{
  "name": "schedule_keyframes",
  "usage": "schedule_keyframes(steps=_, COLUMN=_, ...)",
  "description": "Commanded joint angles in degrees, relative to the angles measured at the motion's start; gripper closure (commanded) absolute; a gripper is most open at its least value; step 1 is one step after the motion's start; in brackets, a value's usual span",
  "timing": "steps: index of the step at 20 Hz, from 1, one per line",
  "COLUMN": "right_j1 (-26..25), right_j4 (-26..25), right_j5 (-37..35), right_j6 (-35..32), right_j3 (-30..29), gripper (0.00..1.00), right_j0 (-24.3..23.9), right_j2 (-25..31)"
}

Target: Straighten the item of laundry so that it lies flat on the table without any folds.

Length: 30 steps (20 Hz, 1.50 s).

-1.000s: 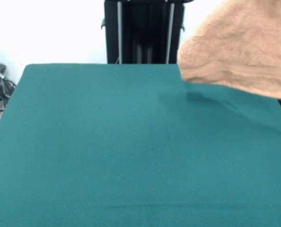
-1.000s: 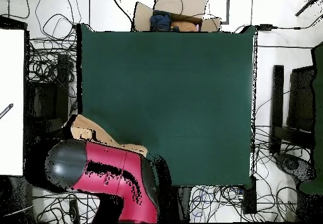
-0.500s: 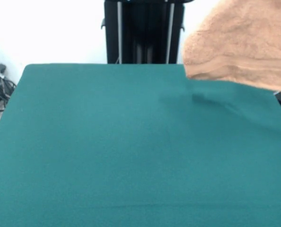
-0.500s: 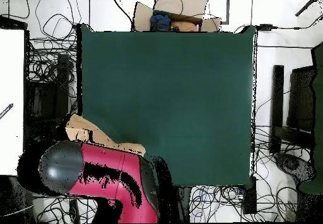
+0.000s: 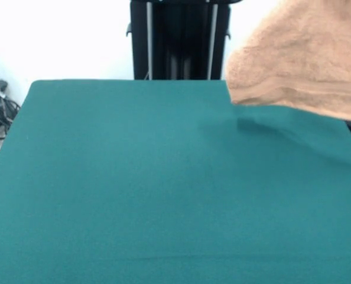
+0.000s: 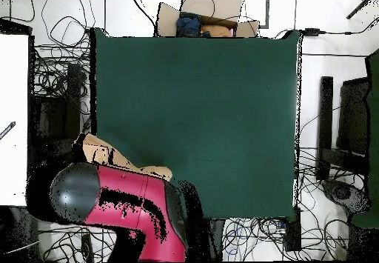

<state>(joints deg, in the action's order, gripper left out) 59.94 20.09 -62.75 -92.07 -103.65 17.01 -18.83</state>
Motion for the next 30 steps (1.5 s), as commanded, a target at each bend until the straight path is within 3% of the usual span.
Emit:
schedule_keyframes(steps=1, right_j1=-4.2, right_j4=0.4, right_j5=9.7, right_j6=-14.2, right_j3=-7.4, gripper=1.00, right_j0=-1.5, right_j2=1.6)
schedule_keyframes(steps=14, right_j1=-4.8, right_j4=-1.1, right_j5=11.6, right_j6=-18.1, right_j3=-7.6, gripper=1.00, right_j0=1.8, right_j2=-0.1)
schedule_keyframes(steps=30, right_j1=-0.3, right_j4=-3.8, right_j5=3.7, right_j6=-21.2, right_j3=-4.8, gripper=1.00, right_j0=4.2, right_j2=-3.1)
